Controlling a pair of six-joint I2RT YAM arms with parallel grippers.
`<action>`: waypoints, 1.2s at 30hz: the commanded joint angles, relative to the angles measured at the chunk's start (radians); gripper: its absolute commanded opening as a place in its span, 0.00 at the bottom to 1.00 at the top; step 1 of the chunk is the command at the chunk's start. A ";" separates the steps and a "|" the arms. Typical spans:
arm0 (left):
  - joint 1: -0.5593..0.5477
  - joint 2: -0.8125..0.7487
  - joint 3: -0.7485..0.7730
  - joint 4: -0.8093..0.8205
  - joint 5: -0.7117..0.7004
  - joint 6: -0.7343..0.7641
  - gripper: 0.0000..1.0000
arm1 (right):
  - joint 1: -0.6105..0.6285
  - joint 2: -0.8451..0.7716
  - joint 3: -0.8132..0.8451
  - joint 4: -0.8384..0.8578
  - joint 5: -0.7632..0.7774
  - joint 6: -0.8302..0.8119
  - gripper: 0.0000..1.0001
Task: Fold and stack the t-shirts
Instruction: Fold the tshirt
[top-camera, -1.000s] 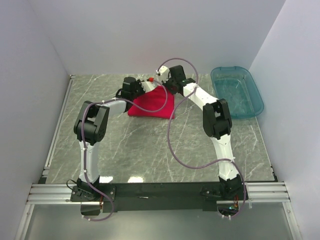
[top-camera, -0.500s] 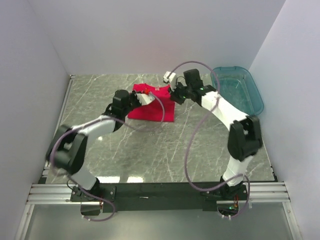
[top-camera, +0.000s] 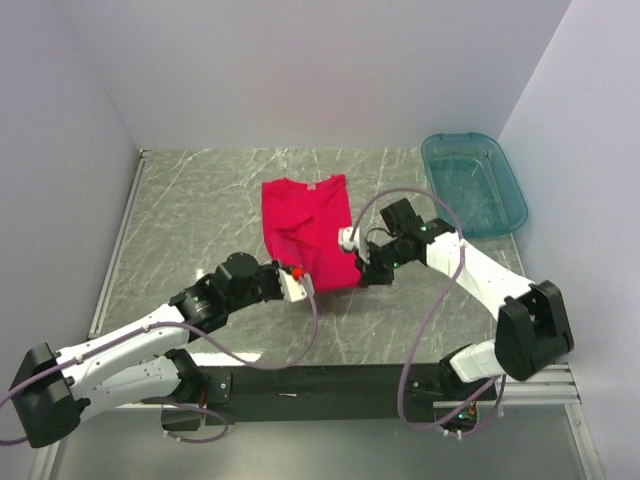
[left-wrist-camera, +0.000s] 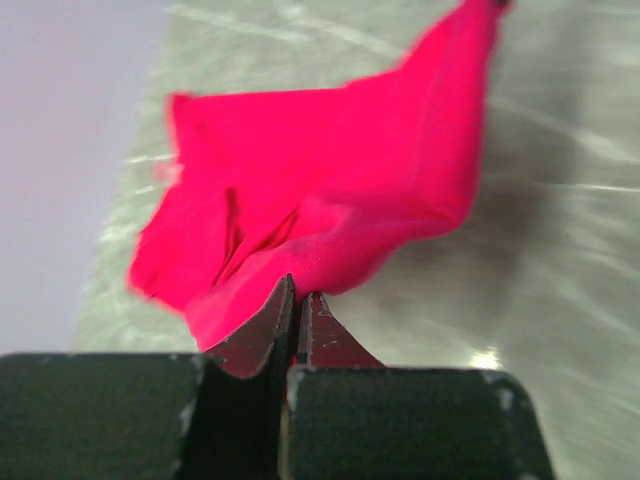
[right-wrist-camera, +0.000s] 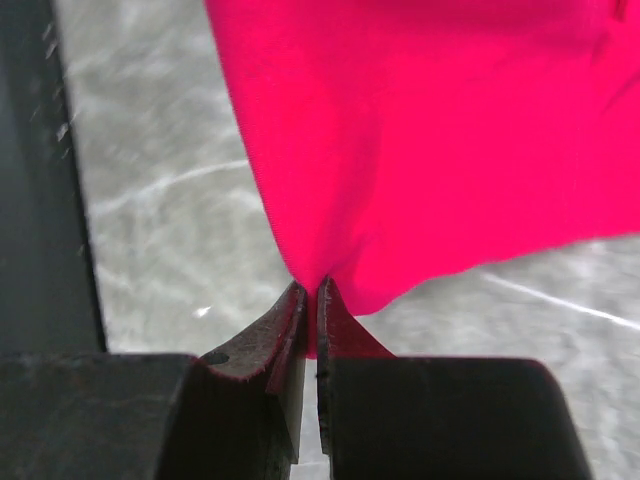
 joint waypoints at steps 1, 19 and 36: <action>-0.100 -0.049 -0.001 -0.146 0.030 -0.085 0.01 | 0.054 -0.126 -0.068 -0.093 -0.006 -0.112 0.00; -0.568 0.002 0.015 -0.361 -0.001 -0.392 0.01 | 0.206 -0.399 -0.297 -0.231 0.113 -0.182 0.00; 0.044 0.006 0.028 -0.076 0.017 0.041 0.00 | 0.025 0.203 0.377 -0.042 0.318 -0.066 0.00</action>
